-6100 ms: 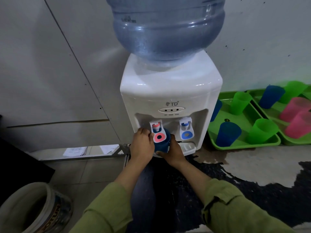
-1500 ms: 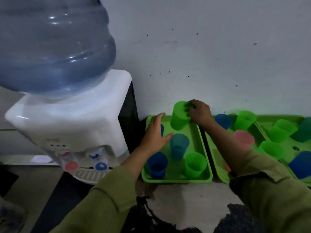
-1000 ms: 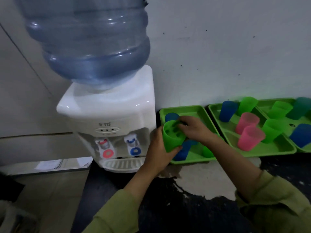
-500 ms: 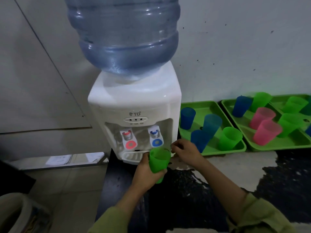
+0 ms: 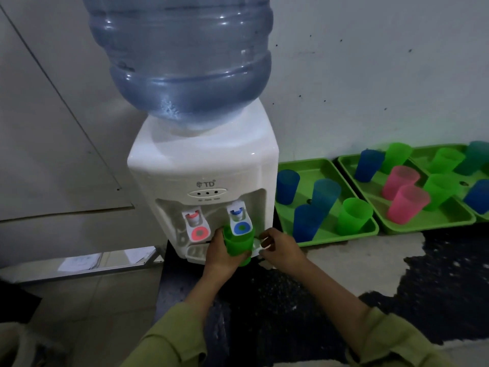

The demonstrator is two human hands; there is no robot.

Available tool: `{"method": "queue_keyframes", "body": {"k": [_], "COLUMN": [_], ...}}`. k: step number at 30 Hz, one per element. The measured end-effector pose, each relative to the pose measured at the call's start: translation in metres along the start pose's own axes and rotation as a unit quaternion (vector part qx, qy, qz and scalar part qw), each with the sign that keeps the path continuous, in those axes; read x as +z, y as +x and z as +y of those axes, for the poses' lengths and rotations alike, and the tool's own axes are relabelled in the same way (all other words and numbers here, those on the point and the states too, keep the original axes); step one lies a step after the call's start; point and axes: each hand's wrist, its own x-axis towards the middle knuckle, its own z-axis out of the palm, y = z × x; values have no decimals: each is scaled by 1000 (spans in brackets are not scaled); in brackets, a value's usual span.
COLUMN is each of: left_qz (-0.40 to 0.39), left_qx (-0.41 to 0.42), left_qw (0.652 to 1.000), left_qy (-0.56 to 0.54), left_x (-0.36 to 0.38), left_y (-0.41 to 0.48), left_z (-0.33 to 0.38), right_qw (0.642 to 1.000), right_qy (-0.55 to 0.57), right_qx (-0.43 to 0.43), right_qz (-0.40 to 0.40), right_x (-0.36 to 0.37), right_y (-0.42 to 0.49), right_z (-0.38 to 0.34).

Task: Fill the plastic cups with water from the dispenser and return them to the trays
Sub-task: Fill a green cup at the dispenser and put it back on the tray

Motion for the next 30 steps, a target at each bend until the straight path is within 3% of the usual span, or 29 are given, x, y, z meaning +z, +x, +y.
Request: {"method": "queue_keyframes", "body": {"k": [10, 15, 23, 30], "left_qz": [-40, -51, 20, 85], "left_qx": [25, 35, 81, 38], "left_qw": [999, 998, 995, 991], "left_qy": [-22, -31, 56, 98], "left_x": [0, -10, -21, -18], "left_y": [8, -3, -12, -4], "left_z": [-1, 3, 29, 41], "right_qw": [1000, 994, 971, 975], "right_qy": [8, 88, 207, 192], "right_qx": [-26, -34, -8, -2], "right_qz": [-5, 49, 116, 109], "right_x": [26, 45, 62, 64], "right_y": [0, -1, 13, 18], "right_z": [13, 4, -10, -4]}}
